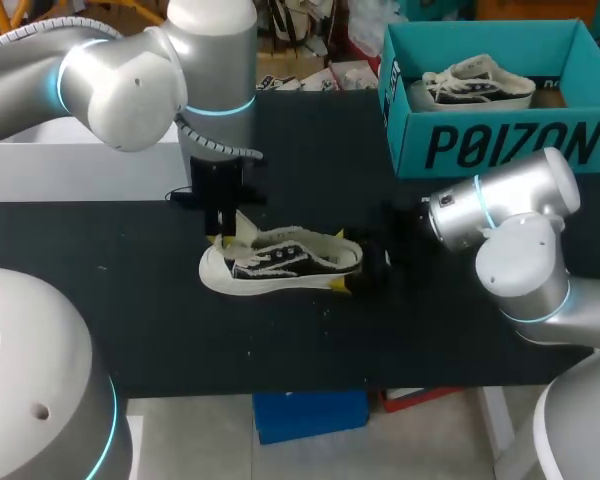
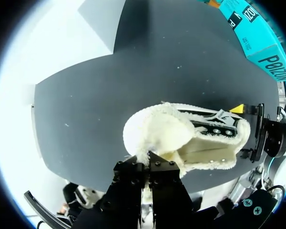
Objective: Take the shoe out of the shoebox, open the shoe tongue, remove and reinsert the insole, then place the shoe into the shoebox
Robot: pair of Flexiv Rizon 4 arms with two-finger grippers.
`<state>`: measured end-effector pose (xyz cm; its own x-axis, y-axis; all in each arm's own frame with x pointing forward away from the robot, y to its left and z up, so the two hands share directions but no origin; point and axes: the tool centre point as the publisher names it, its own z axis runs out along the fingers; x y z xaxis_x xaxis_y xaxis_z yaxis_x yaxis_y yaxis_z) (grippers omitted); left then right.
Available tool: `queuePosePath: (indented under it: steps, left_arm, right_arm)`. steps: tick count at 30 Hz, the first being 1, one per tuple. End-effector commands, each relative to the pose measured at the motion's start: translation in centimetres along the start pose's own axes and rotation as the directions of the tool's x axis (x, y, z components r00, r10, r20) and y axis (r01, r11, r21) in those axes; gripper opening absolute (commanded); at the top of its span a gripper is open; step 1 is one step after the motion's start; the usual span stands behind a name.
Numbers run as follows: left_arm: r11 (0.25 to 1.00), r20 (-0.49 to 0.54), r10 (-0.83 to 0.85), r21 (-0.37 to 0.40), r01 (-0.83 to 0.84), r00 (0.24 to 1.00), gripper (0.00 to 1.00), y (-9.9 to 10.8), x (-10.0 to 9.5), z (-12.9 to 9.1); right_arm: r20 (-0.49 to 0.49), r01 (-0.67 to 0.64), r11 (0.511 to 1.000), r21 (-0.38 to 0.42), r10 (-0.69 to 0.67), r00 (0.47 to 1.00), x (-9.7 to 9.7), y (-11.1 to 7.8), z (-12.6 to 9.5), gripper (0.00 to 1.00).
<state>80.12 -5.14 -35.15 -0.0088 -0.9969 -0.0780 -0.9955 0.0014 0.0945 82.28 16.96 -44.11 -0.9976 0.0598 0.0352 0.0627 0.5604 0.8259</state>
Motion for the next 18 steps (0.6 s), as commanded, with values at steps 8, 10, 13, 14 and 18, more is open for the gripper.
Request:
queuePosePath:
  steps: [8,10,13,14,18]
  left_arm:
    - [1.000,0.010,0.001,0.000,-0.001,1.000,0.42,0.0,-0.9,0.0]
    - [1.000,0.004,0.022,0.001,-0.022,1.000,1.00,0.0,-0.8,-0.2]
    - [0.999,-0.008,0.049,0.007,-0.049,0.999,1.00,-0.3,-0.6,-0.8]
    - [0.998,-0.014,0.067,0.013,-0.066,0.998,1.00,-0.4,-0.5,-1.1]
    - [0.981,-0.001,0.190,0.043,-0.189,0.982,1.00,-0.6,0.1,-2.5]
  right_arm:
    - [0.003,-0.003,1.000,0.003,0.003,1.000,0.0,-0.7,0.0,0.00]
    - [0.003,-0.003,1.000,0.003,0.003,1.000,0.0,-0.7,0.0,0.00]
    - [0.003,-0.003,1.000,0.003,0.003,1.000,0.0,-0.7,0.0,0.00]
    - [0.003,-0.003,1.000,0.003,0.003,1.000,0.0,-0.7,0.0,0.00]
    - [0.003,-0.003,1.000,0.003,0.003,1.000,0.0,-0.7,0.0,0.00]
